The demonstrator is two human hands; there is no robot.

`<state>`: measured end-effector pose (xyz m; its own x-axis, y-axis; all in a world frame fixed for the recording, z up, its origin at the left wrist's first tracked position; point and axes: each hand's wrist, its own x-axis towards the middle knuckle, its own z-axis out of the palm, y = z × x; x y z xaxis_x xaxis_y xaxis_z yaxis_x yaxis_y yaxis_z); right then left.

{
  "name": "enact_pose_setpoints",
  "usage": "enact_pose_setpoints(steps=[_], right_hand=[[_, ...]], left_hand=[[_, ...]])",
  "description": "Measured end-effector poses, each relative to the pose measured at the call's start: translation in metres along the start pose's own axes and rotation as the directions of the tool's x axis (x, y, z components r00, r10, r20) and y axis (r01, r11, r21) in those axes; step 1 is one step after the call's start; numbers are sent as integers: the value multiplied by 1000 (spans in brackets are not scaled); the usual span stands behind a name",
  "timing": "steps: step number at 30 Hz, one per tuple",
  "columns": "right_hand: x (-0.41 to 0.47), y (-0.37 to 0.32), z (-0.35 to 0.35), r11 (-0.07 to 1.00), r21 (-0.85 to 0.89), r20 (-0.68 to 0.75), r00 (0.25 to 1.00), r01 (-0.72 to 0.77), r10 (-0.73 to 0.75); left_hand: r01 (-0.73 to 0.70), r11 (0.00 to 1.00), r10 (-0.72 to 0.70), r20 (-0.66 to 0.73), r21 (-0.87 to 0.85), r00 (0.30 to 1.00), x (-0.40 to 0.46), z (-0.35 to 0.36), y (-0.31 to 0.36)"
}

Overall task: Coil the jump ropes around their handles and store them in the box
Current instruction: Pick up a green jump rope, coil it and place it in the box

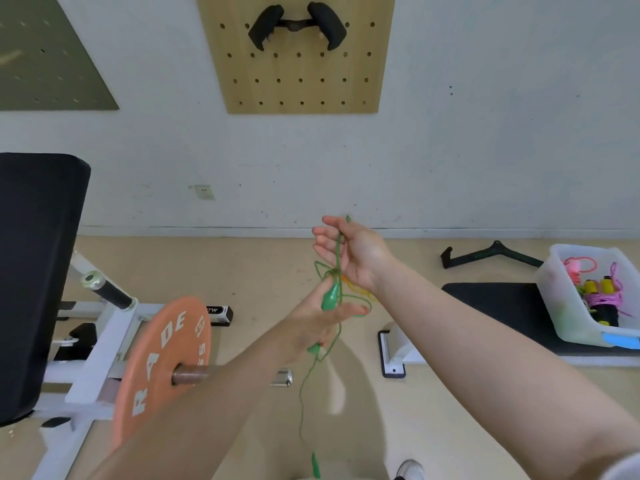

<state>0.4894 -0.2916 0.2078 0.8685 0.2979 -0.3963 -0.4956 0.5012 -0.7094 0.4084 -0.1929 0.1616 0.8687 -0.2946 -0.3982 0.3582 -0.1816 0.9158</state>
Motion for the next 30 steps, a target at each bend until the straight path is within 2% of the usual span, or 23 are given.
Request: enact_pose_setpoints(steps=[2, 4, 6, 8, 9, 11, 12, 13, 15, 17, 18, 19, 20, 21, 22, 23, 25, 27, 28, 30], right_hand=[[3, -6, 5, 991, 130, -4, 1000, 20, -19], [5, -10, 0, 973, 221, -5, 998, 67, -67], [3, -4, -13, 987, 141, 29, 996, 80, -85], [0, 8, -27, 999, 8, 71, 997, 41, -42], [-3, 15, -32, 1000, -25, 94, 996, 12, -9], [-10, 27, -37, 999, -22, 148, 988, -28, 31], [-12, 31, -39, 999, -39, 180, 983, -25, 31], [-17, 35, -39, 998, -63, 221, 974, -25, 38], [-24, 45, -42, 972, -235, 330, 939, -15, 94], [-27, 57, -52, 850, -525, 348, 921, 37, 175], [-29, 61, -57, 710, -700, 304, 933, 79, 195], [-29, 63, -63, 512, -851, 255, 944, 117, 208], [-28, 65, -71, 271, -955, 184, 958, 121, 221], [-28, 68, -79, 78, -990, 137, 958, 121, 251], [-31, 69, -83, 36, -995, 98, 950, 92, 298], [-32, 72, -85, 103, -993, 80, 941, 49, 328], [-36, 66, -71, 472, -880, 102, 950, -52, 295], [-34, 50, -49, 829, -556, 131, 979, -60, 159], [-30, 40, -39, 926, -378, 138, 987, -26, 84], [-22, 18, -16, 996, -90, 127, 992, 12, 0]], left_hand=[[82, 974, -83, -3, 210, 997, 3, -8, -5], [194, 935, -200, -11, 297, 980, 5, -15, -13], [275, 957, -269, -76, 94, 960, 5, -14, -14], [265, 930, -294, -84, -255, 952, 8, -15, 1], [243, 864, -289, -40, -441, 956, 10, -17, 11], [227, 649, -245, 83, -727, 966, 16, -24, 32], [229, 569, -213, 128, -790, 969, 17, -28, 40], [223, 529, -180, 148, -819, 972, 17, -30, 49], [176, 485, -122, 133, -856, 984, 19, -33, 63], [39, 446, -54, 16, -894, 998, 23, -39, 77], [-77, 421, -23, -95, -904, 995, 25, -44, 85], [-206, 390, 0, -223, -898, 975, 28, -51, 92], [-317, 371, 7, -339, -873, 941, 31, -57, 97], [-385, 378, 3, -415, -842, 910, 36, -62, 98], [-398, 415, -8, -441, -818, 898, 40, -65, 94], [-366, 480, -24, -429, -797, 903, 45, -66, 85], [-219, 675, -63, -351, -704, 934, 55, -59, 52], [-21, 838, -148, -264, -545, 953, 52, -46, 22], [67, 857, -216, -239, -511, 947, 48, -41, 11], [156, 829, -306, -203, -537, 930, 39, -39, -1]])
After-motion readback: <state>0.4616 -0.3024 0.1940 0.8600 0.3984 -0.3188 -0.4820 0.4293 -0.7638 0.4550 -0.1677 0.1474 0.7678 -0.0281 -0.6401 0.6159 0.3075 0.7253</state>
